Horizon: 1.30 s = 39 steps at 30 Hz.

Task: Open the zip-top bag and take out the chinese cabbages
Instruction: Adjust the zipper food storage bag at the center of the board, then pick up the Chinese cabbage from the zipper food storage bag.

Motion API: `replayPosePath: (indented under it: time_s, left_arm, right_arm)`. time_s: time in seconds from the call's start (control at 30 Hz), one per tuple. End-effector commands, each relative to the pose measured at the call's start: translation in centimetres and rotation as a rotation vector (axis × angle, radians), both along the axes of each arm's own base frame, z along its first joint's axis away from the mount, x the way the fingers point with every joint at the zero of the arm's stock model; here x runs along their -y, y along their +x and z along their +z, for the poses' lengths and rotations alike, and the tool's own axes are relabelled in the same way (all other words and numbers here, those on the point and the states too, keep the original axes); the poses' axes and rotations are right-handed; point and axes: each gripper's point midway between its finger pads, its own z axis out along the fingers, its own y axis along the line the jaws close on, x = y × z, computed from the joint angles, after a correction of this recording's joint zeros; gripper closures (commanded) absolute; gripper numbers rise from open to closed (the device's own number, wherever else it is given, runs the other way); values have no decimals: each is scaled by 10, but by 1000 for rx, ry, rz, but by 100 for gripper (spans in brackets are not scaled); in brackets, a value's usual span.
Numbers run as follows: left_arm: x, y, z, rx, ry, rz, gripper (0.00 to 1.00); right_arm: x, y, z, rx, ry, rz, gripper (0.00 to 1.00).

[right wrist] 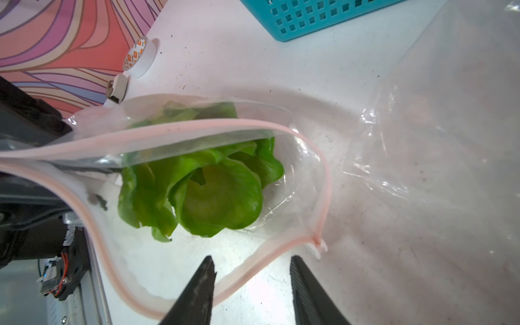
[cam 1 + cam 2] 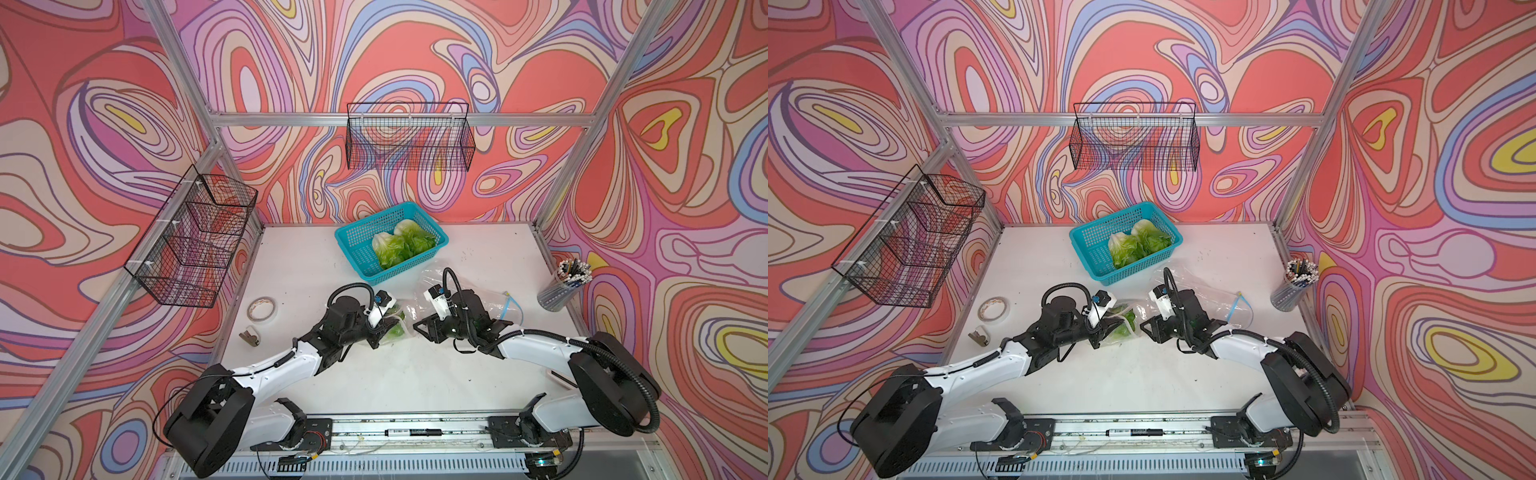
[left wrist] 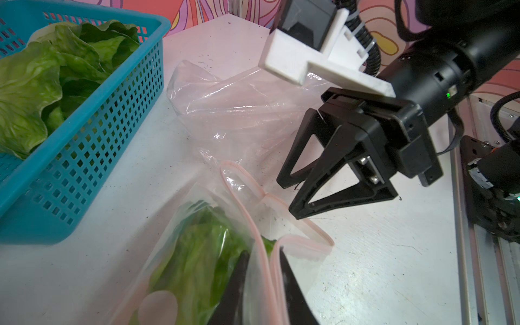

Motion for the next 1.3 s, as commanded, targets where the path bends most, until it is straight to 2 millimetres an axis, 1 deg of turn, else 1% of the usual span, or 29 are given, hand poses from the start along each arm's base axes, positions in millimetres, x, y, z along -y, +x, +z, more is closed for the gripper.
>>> replayPosePath:
  time_s: [0.0, 0.13, 0.2, 0.33, 0.47, 0.73, 0.87, 0.97, 1.07, 1.17, 1.27]
  left_arm:
    - [0, -5, 2, 37, 3, -25, 81]
    - [-1, -7, 2, 42, 5, -32, 81]
    - [-1, -7, 2, 44, 6, -31, 81]
    - [0, -7, 4, 47, 3, -32, 81]
    - [0, -7, 7, 55, -6, -34, 81]
    - [-2, -7, 10, 66, -8, -26, 82]
    - [-2, -7, 10, 69, -6, -26, 82]
    - [-3, -7, 10, 72, -5, -22, 83]
    - [-2, -8, 13, 73, -17, -24, 83]
    - [-1, -8, 18, 77, -34, -30, 83]
    - [1, -8, 23, 81, -49, -35, 83]
  right_arm:
    - [-12, 7, 29, 26, 98, 24, 54]
    - [-19, 12, 41, 41, 154, 38, 54]
    - [-26, 13, 43, 35, 187, 62, 54]
    - [-38, 12, 37, -7, 237, 112, 54]
    - [-44, 11, 35, -24, 270, 138, 54]
    - [-44, 1, 33, -42, 315, 161, 54]
    - [-41, -3, 25, -48, 273, 165, 55]
    - [-37, -5, 23, -43, 231, 169, 57]
    - [-35, -7, 25, -30, 208, 180, 57]
    - [-38, -10, 27, -35, 230, 207, 58]
    - [-40, -11, 23, -49, 245, 215, 59]
